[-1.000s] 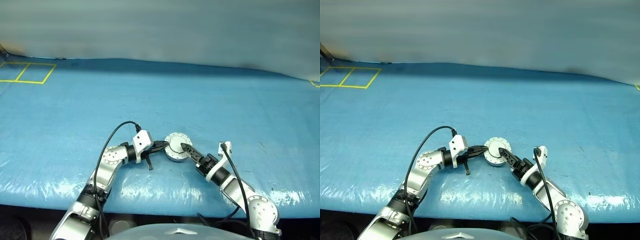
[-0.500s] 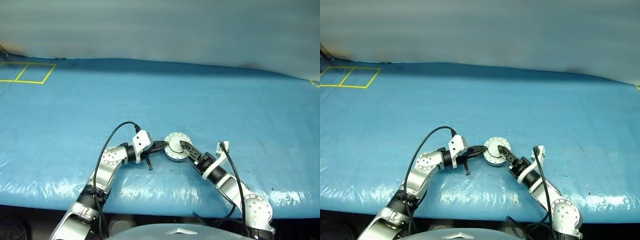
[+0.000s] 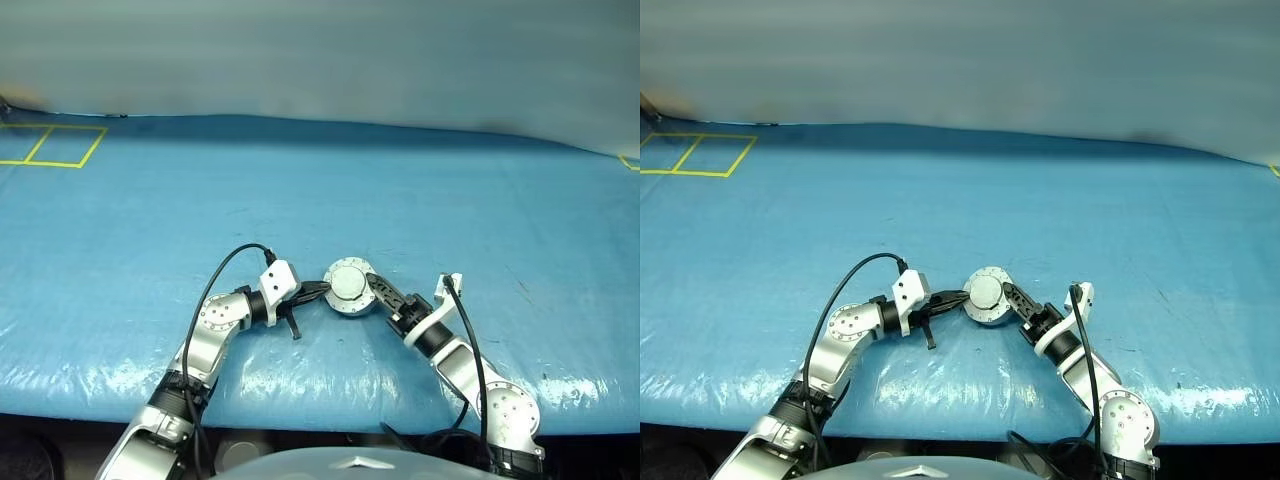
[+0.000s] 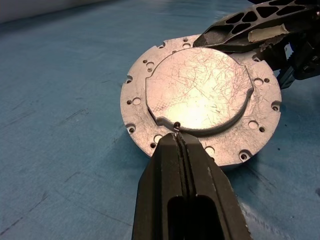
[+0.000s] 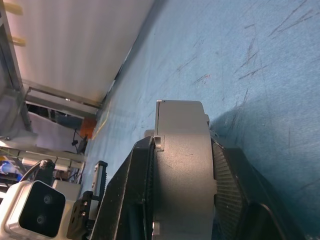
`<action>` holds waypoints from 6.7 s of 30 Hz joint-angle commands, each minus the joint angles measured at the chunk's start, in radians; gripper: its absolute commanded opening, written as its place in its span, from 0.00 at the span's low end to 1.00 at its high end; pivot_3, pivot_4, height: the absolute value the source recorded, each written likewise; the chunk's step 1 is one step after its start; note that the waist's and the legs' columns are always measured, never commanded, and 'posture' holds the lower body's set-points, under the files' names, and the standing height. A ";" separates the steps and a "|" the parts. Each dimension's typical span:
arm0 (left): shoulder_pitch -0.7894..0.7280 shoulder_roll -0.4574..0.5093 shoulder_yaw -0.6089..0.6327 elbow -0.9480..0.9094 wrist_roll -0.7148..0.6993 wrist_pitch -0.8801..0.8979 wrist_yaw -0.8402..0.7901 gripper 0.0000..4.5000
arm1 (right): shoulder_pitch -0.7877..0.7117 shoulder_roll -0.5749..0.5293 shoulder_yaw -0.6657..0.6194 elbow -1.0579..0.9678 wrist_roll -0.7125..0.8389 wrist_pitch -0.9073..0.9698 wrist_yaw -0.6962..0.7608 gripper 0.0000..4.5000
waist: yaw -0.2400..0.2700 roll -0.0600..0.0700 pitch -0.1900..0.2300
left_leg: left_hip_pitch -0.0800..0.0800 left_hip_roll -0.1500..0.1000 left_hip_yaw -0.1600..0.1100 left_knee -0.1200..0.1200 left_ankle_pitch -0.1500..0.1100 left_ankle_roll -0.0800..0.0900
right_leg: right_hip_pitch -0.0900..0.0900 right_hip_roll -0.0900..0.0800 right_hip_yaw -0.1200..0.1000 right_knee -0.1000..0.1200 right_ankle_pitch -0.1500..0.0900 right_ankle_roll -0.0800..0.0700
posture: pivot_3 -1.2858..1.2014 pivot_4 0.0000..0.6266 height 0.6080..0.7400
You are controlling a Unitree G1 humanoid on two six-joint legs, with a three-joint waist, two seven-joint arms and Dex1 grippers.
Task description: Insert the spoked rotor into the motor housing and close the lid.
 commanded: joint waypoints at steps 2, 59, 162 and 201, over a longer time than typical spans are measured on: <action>0.021 -0.011 -0.034 -0.056 -0.003 0.035 -0.011 0.00 | -0.014 0.011 0.059 0.005 -0.023 0.006 -0.001 0.27 | -0.001 0.000 0.000 | 0.000 0.000 0.000 0.000 0.000 0.000 | 0.000 0.000 0.000 0.000 0.000 0.000 | 0.52 0.24 1.00; 0.133 -0.131 0.382 -0.356 -0.927 0.858 0.175 0.99 | -0.159 0.036 0.120 -0.075 0.361 0.007 -0.012 0.27 | -0.025 0.000 0.007 | -0.008 0.001 0.003 0.002 0.000 0.000 | -0.014 0.002 0.002 0.012 0.000 0.001 | 0.52 0.24 1.00; -0.055 -0.030 0.731 -0.006 -0.464 0.318 0.666 1.00 | -0.125 -0.044 0.298 -0.074 -0.488 -0.242 -0.086 0.78 | -0.022 -0.002 0.007 | -0.008 0.000 0.002 0.003 0.002 -0.003 | -0.013 0.002 0.002 0.013 0.004 0.002 | 0.52 0.24 1.00; 0.398 -0.168 0.309 -0.481 0.036 0.094 0.768 1.00 | 0.097 -0.008 0.425 -0.146 -1.251 -0.579 -0.373 0.78 | -0.001 -0.005 0.005 | -0.004 0.001 0.005 0.003 0.002 -0.004 | -0.012 0.000 0.003 0.013 0.000 -0.003 | 0.52 0.24 1.00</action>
